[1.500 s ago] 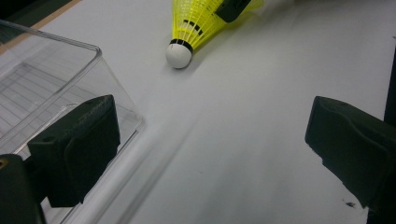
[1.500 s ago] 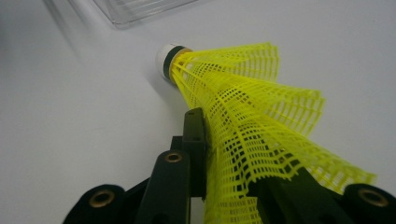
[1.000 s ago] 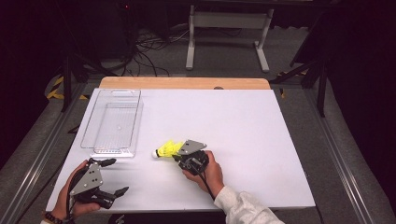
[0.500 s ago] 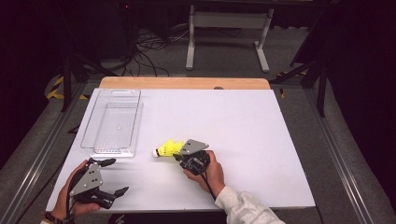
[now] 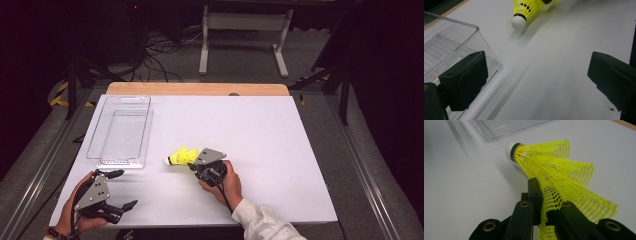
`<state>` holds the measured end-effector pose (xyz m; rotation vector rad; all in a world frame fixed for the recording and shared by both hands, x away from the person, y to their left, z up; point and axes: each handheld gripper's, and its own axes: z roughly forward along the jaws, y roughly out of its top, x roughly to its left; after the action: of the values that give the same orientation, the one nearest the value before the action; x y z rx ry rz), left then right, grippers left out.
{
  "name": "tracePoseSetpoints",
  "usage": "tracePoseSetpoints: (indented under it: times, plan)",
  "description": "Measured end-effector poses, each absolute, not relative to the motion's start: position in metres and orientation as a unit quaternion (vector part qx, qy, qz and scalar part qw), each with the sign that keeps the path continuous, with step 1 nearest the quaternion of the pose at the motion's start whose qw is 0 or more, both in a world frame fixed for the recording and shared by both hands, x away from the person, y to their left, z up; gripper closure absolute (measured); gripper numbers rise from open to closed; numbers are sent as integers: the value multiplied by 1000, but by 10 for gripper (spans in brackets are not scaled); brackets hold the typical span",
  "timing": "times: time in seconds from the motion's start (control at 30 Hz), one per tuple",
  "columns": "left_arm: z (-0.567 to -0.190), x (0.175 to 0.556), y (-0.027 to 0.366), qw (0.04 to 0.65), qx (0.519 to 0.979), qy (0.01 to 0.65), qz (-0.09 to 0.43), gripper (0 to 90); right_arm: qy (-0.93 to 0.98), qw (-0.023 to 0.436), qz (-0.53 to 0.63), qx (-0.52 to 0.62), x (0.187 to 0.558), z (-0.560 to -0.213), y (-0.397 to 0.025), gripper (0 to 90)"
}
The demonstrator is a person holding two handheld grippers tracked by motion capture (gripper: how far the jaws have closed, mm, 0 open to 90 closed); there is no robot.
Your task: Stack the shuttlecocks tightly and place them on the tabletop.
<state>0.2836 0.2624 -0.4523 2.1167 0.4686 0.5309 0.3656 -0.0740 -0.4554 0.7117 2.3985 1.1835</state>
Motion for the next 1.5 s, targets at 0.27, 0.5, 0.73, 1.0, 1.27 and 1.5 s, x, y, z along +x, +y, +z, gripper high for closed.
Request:
tracePoseSetpoints:
  times: [0.27, 0.5, 0.73, 1.0, 1.27, 1.5]
  plan:
    - [-452, 284, 262, 439, 852, 189, 214, 40, 846, 191, 427, 256, 366, -451, -79, 879]
    - [-452, 284, 262, 440, 852, 188, 213, 40, 841, 196, 433, 260, 367, -447, -84, 880]
    - [-452, 284, 262, 440, 852, 189, 213, 40, 836, 199, 439, 263, 367, -443, -88, 880]
    - [-453, 284, 262, 440, 851, 189, 213, 40, 827, 205, 448, 270, 368, -437, -96, 881]
    - [-452, 284, 262, 441, 851, 190, 214, 40, 820, 211, 455, 276, 369, -431, -104, 881]
    - [-452, 284, 262, 440, 851, 189, 215, 40, 816, 215, 459, 277, 370, -428, -107, 881]
